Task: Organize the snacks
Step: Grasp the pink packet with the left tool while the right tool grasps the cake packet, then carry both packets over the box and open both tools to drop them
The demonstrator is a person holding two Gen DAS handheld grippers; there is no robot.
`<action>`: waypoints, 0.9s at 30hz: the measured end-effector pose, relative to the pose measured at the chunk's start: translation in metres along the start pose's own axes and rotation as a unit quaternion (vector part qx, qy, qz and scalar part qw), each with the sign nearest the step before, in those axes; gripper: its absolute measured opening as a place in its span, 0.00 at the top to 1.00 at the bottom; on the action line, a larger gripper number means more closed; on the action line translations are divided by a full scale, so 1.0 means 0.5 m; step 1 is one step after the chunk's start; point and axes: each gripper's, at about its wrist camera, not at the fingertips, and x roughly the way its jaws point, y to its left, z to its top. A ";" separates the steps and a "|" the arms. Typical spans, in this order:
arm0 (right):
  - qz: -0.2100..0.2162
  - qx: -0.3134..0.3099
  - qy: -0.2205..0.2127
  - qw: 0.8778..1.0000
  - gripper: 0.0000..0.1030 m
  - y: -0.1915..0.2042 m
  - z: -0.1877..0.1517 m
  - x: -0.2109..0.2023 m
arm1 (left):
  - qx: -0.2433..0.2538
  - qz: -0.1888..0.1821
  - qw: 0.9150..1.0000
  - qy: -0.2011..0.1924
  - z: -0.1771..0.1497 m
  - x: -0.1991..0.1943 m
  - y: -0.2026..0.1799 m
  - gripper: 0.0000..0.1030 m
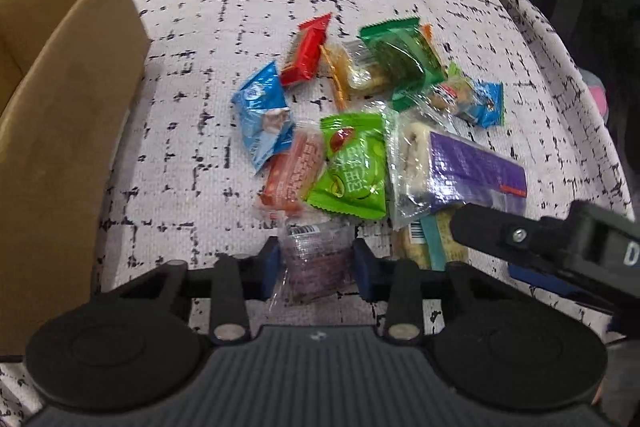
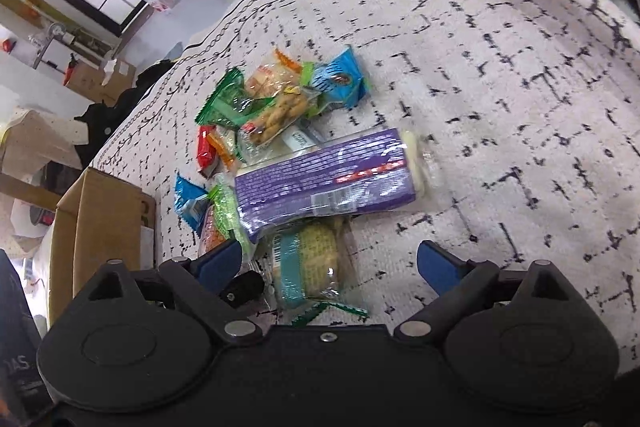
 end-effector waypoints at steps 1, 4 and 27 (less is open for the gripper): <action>0.000 -0.004 0.002 1.000 0.08 0.002 0.000 0.002 | -0.002 0.002 1.000 -0.001 0.000 -0.004 0.002 0.67; -0.001 -0.007 0.001 1.000 0.08 0.005 0.002 0.005 | -0.005 -0.001 1.000 -0.009 -0.003 -0.024 0.010 0.67; -0.016 -0.111 -0.002 0.994 0.56 0.080 -0.048 -0.009 | -0.027 0.018 0.996 -0.079 -0.026 -0.178 0.077 0.67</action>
